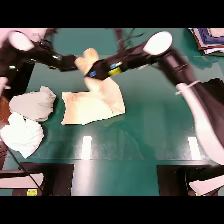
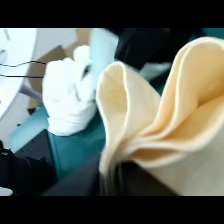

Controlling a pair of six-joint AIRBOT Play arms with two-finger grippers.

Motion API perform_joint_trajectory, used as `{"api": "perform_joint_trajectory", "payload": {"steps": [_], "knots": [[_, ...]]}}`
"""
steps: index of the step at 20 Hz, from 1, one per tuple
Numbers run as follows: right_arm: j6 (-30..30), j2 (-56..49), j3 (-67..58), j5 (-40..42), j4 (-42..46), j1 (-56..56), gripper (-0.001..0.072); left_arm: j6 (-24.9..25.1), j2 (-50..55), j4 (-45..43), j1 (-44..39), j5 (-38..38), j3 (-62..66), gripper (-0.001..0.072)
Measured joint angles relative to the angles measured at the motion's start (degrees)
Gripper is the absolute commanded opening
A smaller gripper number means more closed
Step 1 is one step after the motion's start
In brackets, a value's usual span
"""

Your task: Fold the shirts.

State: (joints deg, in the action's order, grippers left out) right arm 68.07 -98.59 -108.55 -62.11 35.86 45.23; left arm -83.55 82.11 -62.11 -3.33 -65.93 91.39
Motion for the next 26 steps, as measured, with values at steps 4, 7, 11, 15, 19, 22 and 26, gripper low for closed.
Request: {"api": "perform_joint_trajectory", "payload": {"steps": [4,7,11,15,19,22,26], "knots": [[-3.5,-5.4,0.0,4.1,-5.0,5.0,0.0448,0.0,-5.0,-1.3,6.2,-1.2,0.1,0.0027],[-4.4,-5.8,0.0,1.7,-3.7,4.0,0.0448,0.0,-6.3,-1.7,8.0,-2.6,0.2,0.0026],[-2.4,-3.7,0.0,-5.4,5.6,-2.4,0.0449,0.0,-6.8,-1.6,8.8,-4.4,0.3,0.0026],[2.5,-2.6,1.2,-13.9,13.9,-12.6,0.045,0.1,-7.0,-1.6,9.0,-5.7,0.3,0.0026],[6.4,-2.4,8.1,-16.7,16.0,-21.3,0.0706,1.0,-7.0,-1.6,9.0,-6.4,0.3,0.0027],[7.5,-2.4,16.4,-14.5,12.4,-24.5,0.0701,1.3,-7.0,-1.5,9.0,-6.5,0.3,0.0026],[7.1,-2.4,26.5,-7.2,5.4,-24.2,0.0664,1.4,-6.9,-1.5,9.0,-6.5,0.3,0.0026]]}}
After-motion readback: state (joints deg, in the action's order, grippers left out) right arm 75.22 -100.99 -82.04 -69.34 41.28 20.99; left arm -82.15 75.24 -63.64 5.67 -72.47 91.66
